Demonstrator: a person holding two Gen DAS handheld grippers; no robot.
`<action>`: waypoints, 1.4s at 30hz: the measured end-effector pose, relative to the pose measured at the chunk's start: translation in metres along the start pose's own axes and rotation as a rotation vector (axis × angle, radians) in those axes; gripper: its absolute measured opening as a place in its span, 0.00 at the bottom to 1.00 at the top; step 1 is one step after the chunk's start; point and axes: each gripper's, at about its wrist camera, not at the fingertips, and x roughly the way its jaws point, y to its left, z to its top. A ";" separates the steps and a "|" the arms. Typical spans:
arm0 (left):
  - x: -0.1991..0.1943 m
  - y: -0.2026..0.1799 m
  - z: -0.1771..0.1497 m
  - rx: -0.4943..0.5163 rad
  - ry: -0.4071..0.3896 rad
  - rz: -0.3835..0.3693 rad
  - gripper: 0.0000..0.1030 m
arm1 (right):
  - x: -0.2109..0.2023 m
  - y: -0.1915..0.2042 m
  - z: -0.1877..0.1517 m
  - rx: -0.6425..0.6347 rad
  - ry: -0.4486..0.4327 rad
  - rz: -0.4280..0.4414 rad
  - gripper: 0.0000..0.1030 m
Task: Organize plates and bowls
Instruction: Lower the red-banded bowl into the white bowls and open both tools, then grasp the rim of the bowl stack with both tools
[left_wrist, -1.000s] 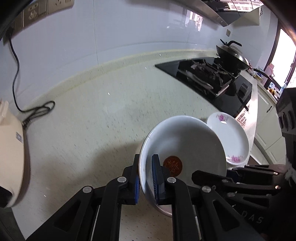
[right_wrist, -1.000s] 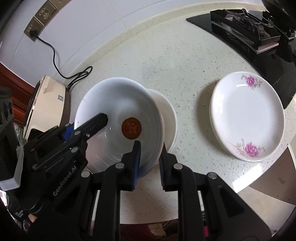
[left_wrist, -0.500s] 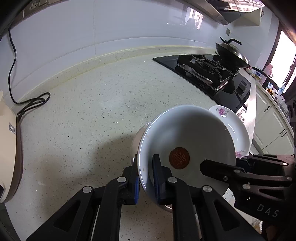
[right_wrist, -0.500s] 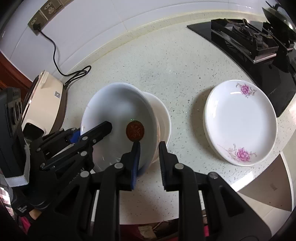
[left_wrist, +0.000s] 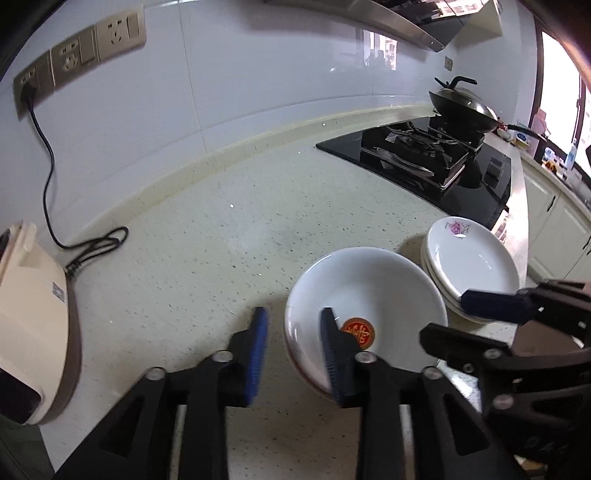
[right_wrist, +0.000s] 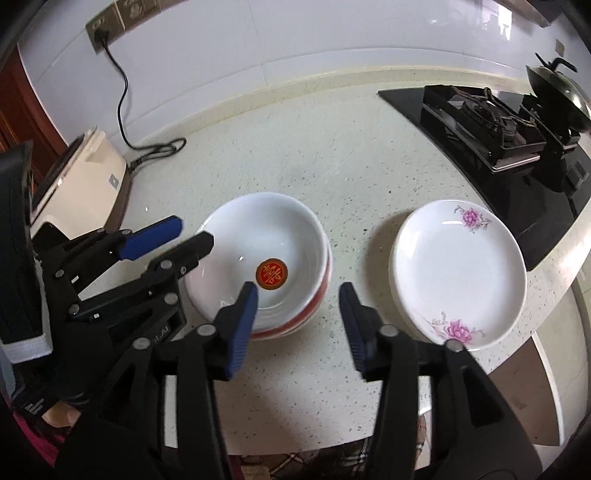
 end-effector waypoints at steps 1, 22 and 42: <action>-0.002 0.001 -0.002 0.005 -0.016 0.011 0.45 | -0.003 -0.003 -0.003 0.019 -0.018 0.008 0.56; 0.019 0.030 -0.020 -0.173 -0.066 -0.101 0.72 | -0.007 -0.028 -0.082 0.353 -0.320 0.266 0.79; 0.064 0.038 -0.014 -0.198 -0.005 -0.142 0.73 | 0.058 -0.055 -0.068 0.778 -0.220 0.467 0.79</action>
